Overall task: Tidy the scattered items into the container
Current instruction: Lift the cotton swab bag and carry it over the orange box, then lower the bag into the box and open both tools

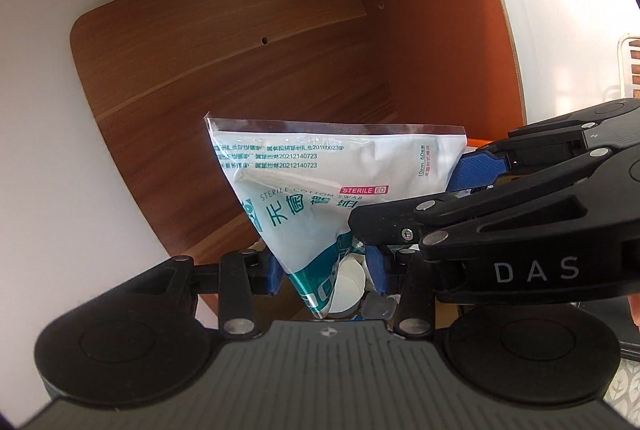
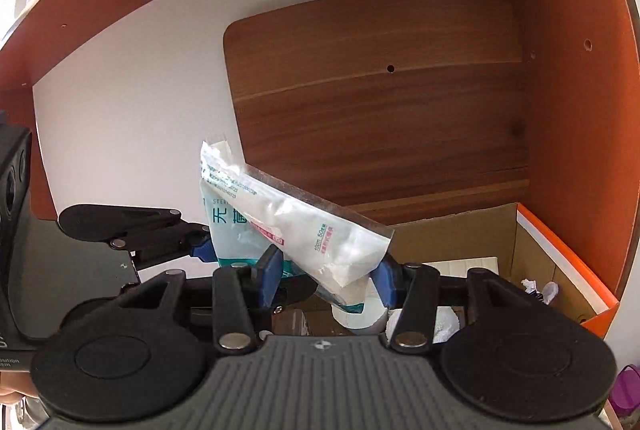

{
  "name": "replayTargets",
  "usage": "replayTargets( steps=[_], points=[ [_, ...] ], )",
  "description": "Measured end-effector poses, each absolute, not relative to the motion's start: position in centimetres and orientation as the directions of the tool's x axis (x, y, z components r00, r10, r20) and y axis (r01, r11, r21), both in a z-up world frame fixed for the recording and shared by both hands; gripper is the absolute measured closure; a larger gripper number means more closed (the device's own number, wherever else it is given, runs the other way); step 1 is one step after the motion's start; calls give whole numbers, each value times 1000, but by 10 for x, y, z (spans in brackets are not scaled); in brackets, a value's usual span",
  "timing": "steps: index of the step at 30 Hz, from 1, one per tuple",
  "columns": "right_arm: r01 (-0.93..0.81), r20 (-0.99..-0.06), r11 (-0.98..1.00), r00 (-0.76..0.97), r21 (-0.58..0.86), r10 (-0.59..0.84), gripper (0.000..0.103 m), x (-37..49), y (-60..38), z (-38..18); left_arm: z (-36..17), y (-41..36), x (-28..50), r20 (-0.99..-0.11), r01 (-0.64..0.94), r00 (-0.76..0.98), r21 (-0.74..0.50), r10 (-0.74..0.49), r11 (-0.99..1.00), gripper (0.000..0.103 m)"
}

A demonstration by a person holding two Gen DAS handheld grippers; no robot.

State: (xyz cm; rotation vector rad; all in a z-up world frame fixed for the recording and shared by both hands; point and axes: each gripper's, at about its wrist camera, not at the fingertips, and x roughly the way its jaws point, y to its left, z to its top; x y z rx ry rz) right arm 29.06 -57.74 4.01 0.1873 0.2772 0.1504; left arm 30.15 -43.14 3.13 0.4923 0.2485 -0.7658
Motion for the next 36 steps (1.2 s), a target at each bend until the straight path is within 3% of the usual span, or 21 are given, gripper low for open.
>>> replayTargets(
  steps=[18,29,36],
  points=[
    [-84,-424,965,886,249,187,55,367,-583,-5,-15,-456,374,-542,698,683,285,-490,657,61],
    [-63,-449,963,875,262,179,54,368,-589,-16,-21,-461,377,-533,691,698,326,-478,646,58],
    [-38,-450,959,878,279,166,45,375,-593,-18,-22,-461,375,-533,695,695,327,-482,641,54]
  ],
)
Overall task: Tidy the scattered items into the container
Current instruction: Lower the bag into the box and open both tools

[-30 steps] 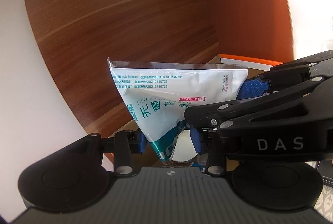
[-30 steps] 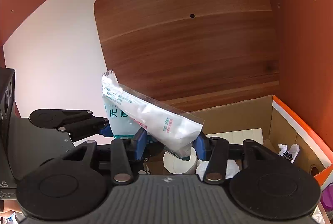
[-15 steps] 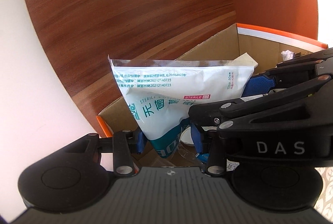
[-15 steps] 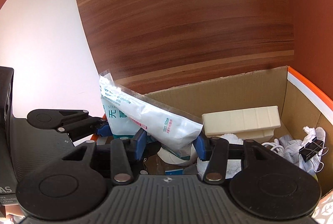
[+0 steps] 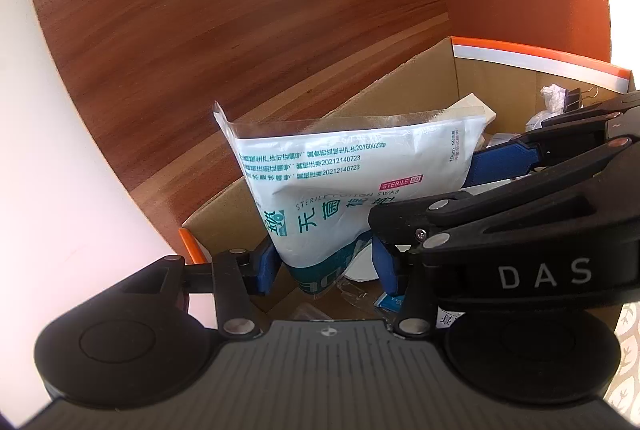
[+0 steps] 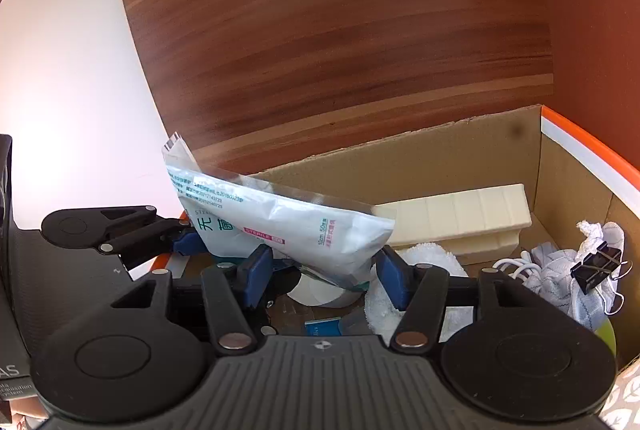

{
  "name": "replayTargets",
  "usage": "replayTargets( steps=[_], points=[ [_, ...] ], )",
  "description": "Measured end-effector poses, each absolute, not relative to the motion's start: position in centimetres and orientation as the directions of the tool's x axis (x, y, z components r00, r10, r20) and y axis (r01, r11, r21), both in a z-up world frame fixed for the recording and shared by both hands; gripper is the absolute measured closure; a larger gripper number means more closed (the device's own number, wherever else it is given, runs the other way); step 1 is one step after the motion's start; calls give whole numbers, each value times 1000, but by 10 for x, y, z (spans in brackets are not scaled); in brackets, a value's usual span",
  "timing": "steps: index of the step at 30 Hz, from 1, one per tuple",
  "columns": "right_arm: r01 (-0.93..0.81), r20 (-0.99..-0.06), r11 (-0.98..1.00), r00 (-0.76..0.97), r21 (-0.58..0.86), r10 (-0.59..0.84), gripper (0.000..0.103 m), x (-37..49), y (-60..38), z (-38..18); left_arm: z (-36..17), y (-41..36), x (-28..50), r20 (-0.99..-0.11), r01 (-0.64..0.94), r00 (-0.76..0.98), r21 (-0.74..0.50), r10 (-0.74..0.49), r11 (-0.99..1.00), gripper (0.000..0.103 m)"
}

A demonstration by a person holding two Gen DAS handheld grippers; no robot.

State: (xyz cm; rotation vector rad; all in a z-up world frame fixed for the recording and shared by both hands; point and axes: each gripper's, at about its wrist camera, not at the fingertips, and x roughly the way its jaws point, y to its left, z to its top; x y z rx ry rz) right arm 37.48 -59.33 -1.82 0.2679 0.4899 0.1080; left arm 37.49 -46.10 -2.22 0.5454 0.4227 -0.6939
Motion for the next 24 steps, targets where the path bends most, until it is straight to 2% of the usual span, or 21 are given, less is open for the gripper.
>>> replayTargets(
  steps=[4,6,8,13,15,18,24],
  points=[
    [-35,-445,956,879,290,168,39,371,-594,-18,-24,-470,377,-521,688,705,337,-481,643,46],
    [-36,-438,953,883,301,171,26,369,-595,-17,-24,-467,373,-518,686,708,342,-481,642,37],
    [-34,-432,953,886,302,168,18,367,-599,-18,-22,-466,371,-508,678,716,345,-478,649,29],
    [-17,-439,957,886,288,147,14,366,-593,-15,-22,-465,369,-503,672,723,348,-474,654,23],
    [-15,-436,957,888,291,147,7,362,-592,-15,-22,-465,365,-497,667,729,360,-471,652,17],
    [-20,-429,957,891,290,148,2,366,-589,-11,-21,-464,360,-487,659,738,372,-467,654,7],
    [-28,-421,961,895,274,146,0,356,-585,0,-17,-458,354,-466,634,759,370,-455,679,1]
  ],
)
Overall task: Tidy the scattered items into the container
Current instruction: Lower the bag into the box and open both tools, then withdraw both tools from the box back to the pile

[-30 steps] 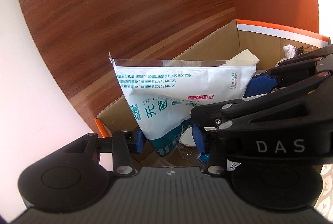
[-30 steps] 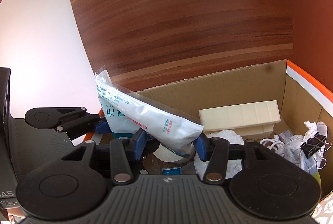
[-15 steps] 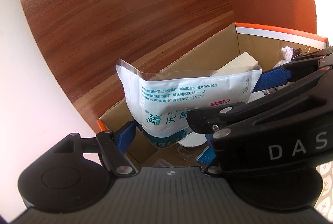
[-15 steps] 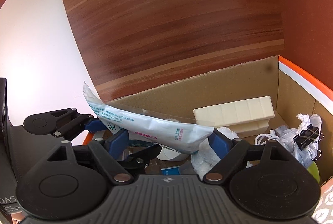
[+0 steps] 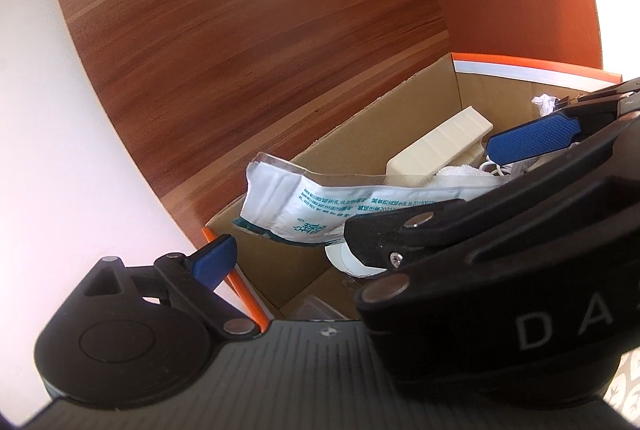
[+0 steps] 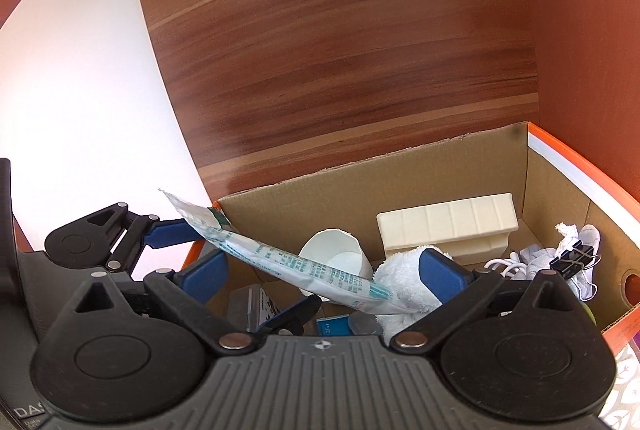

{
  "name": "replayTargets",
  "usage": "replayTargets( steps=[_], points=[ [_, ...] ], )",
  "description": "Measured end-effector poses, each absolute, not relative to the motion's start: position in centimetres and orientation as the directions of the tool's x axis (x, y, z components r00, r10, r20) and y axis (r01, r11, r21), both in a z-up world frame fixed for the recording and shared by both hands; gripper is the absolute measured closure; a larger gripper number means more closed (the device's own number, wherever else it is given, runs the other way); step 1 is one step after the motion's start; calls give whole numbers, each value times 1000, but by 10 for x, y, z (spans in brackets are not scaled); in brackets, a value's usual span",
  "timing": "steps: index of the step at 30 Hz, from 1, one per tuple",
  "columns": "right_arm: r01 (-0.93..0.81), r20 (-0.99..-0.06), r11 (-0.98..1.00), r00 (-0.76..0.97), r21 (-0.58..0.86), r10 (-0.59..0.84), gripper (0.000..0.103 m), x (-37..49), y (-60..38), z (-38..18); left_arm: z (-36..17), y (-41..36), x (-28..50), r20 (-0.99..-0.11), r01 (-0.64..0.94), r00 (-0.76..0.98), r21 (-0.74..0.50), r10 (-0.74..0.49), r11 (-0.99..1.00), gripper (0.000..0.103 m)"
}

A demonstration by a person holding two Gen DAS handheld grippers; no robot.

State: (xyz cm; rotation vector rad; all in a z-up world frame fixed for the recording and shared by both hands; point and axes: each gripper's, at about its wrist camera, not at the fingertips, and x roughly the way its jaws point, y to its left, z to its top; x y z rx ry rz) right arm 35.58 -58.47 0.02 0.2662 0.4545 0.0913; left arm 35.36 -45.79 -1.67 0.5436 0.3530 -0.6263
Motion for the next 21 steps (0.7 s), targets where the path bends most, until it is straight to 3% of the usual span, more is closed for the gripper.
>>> replayTargets(
  steps=[21],
  points=[
    [-6,-363,958,925,286,114,0,299,-557,8,-8,-390,329,-505,589,739,164,-446,791,0]
  ],
)
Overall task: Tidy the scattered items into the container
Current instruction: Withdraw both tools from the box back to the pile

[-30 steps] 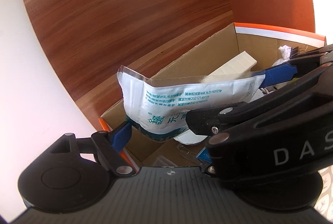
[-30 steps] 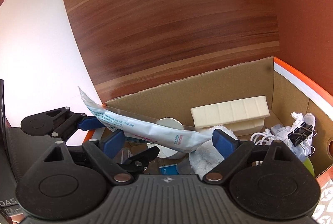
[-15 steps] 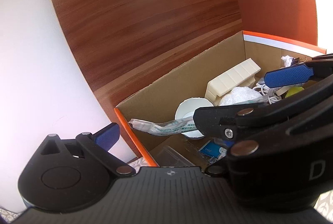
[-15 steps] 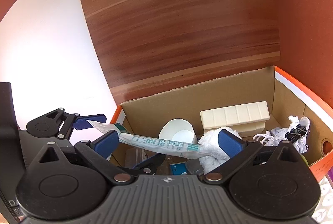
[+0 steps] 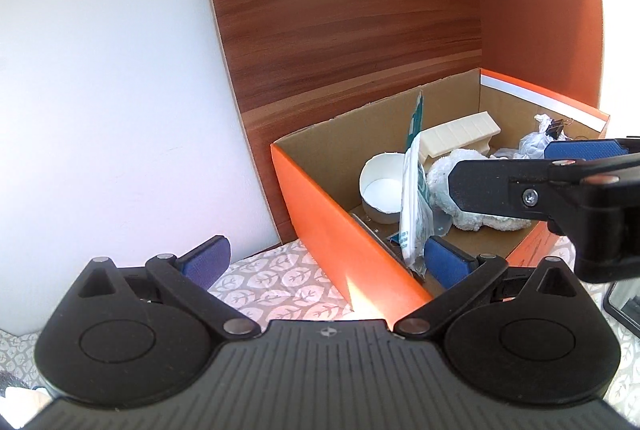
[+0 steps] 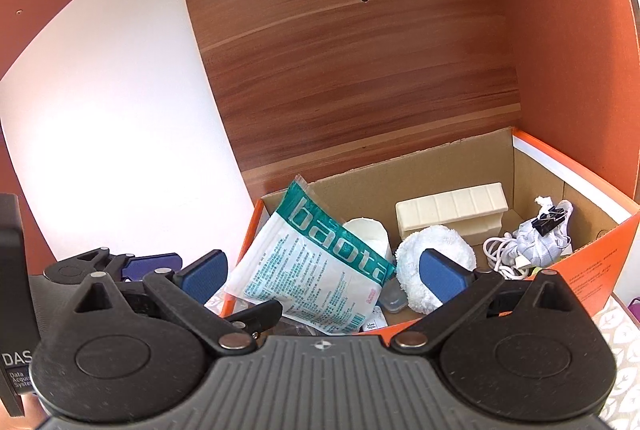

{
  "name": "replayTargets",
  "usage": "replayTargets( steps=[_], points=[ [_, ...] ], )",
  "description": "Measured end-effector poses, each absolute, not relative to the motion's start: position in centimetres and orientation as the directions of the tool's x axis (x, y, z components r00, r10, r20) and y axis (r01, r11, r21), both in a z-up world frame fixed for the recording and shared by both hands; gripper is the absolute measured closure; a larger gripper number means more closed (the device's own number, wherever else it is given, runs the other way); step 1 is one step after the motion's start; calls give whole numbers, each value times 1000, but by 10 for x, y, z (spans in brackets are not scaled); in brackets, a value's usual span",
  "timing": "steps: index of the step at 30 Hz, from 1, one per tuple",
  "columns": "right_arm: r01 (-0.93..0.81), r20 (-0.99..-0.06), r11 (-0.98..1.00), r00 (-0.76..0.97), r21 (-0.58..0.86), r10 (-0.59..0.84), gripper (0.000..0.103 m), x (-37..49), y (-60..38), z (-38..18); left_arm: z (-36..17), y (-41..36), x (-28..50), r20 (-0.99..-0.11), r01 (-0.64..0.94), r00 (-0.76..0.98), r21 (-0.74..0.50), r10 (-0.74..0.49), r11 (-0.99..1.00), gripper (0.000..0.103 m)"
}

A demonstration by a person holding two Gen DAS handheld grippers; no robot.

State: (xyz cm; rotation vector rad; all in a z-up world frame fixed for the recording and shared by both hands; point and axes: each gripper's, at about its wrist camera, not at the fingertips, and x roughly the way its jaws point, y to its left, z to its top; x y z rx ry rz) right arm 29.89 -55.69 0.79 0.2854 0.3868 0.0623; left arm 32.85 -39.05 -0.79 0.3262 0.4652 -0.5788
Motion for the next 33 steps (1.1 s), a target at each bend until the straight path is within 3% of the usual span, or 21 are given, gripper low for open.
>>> replayTargets(
  steps=[18,33],
  points=[
    [-31,-349,952,926,306,142,0,256,-535,2,-1,-344,290,-471,585,715,-1,-516,811,0],
    [-131,-360,951,904,282,231,0,221,-486,-4,-12,-302,251,-490,577,704,-27,-514,816,0]
  ],
)
